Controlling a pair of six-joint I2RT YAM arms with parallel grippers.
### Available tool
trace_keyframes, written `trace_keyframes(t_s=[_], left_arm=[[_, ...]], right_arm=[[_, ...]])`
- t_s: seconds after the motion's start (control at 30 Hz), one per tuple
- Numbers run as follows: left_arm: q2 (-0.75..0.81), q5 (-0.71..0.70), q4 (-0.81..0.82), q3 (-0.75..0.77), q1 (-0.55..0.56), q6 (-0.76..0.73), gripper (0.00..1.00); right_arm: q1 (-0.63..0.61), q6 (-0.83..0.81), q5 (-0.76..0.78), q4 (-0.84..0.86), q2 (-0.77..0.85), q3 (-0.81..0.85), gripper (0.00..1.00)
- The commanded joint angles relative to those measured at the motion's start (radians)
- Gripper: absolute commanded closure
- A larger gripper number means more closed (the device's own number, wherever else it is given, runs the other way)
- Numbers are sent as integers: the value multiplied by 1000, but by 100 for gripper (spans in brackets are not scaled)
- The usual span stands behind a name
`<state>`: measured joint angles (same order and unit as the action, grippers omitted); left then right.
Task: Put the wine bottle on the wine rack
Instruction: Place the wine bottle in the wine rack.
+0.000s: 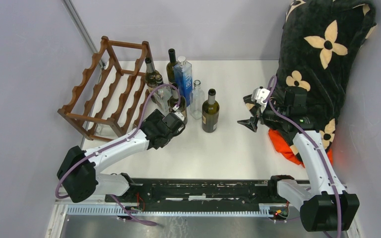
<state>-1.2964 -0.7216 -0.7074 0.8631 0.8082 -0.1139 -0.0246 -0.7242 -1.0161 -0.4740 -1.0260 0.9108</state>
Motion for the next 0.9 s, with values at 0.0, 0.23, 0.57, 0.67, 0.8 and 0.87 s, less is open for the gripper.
trace_keyframes(t_s=[0.0, 0.23, 0.57, 0.67, 0.8, 0.87], left_arm=[[45, 36, -6, 23, -3, 36, 5], [84, 118, -7, 33, -3, -8, 6], [122, 198, -25, 125, -3, 42, 9], [134, 223, -33, 182, -3, 94, 9], [164, 261, -26, 243, -4, 218, 7], [178, 282, -22, 257, -5, 318, 6]], right_arm=[[-4, -17, -2, 8, 6, 36, 2], [-4, -17, -3, 9, 1, 40, 2], [-5, -46, 2, -16, 3, 54, 2], [-5, -66, 4, -38, 4, 63, 2], [-5, -80, 4, -52, 5, 69, 2], [-5, -79, 4, -52, 7, 69, 2]])
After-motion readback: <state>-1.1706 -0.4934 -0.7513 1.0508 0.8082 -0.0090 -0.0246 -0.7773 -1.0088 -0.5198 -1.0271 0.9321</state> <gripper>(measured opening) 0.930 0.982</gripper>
